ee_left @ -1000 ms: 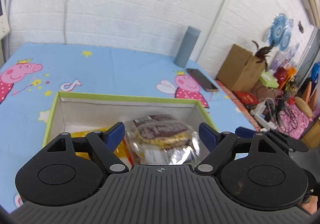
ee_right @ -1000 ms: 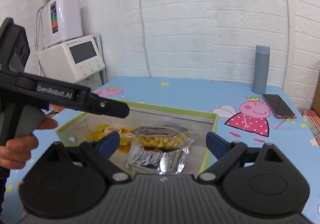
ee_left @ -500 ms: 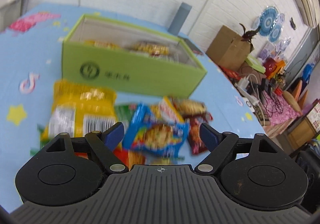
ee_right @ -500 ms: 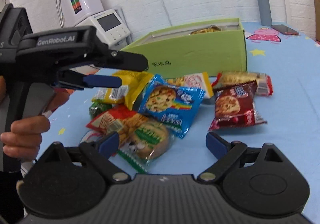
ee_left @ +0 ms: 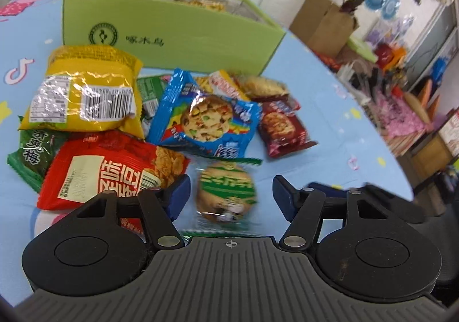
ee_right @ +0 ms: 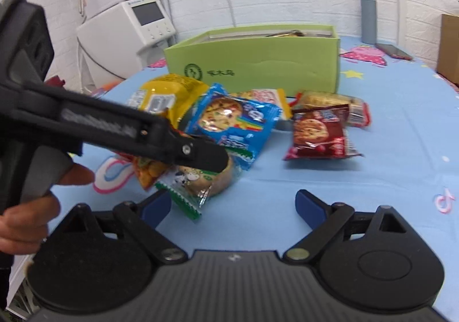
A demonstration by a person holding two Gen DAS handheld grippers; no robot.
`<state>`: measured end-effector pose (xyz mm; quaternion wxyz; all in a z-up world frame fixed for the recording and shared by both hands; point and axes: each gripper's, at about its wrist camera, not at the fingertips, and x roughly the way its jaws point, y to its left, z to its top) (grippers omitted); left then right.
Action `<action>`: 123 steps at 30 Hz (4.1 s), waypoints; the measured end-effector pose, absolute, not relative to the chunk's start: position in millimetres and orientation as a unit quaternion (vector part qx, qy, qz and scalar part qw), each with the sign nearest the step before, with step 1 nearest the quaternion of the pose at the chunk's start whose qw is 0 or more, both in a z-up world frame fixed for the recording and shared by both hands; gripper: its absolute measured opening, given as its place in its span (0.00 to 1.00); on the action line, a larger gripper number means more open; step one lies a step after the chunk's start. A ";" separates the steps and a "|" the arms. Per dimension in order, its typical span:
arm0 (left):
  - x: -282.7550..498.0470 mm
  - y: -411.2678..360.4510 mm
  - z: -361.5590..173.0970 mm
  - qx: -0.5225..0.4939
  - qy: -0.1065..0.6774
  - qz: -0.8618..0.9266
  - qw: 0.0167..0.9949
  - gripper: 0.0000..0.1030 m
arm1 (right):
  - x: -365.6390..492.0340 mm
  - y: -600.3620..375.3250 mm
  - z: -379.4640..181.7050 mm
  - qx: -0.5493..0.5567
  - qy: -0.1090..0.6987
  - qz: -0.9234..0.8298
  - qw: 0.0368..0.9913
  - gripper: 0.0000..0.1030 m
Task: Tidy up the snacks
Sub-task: 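Move the left gripper back over the remaining snack pile, then lower the left gripper toward the red-and-white snack bag, then close the left gripper on the red-and-white snack bag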
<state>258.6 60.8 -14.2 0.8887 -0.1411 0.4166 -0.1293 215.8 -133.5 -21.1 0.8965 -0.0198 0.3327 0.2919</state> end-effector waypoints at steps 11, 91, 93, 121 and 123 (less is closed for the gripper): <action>251.7 55.1 -14.2 -0.148 0.416 -0.157 0.884 0.44 | 225.7 -183.8 -0.9 -0.016 0.309 0.236 0.921 0.90; 199.3 145.8 -14.5 -0.205 0.408 -0.118 0.882 0.51 | 198.9 -49.7 -19.5 -0.068 0.359 0.401 0.840 0.90; 201.5 147.4 -10.9 -0.201 0.402 -0.103 0.887 0.53 | 201.0 -54.0 -17.2 -0.067 0.352 0.393 0.847 0.90; 206.6 128.1 2.1 -0.191 0.370 -0.141 0.898 0.11 | 189.8 -53.5 4.7 -0.053 0.285 0.394 0.872 0.74; 212.2 130.4 -7.0 -0.197 0.392 -0.133 0.889 0.13 | 197.2 -54.1 0.7 -0.046 0.297 0.394 0.869 0.74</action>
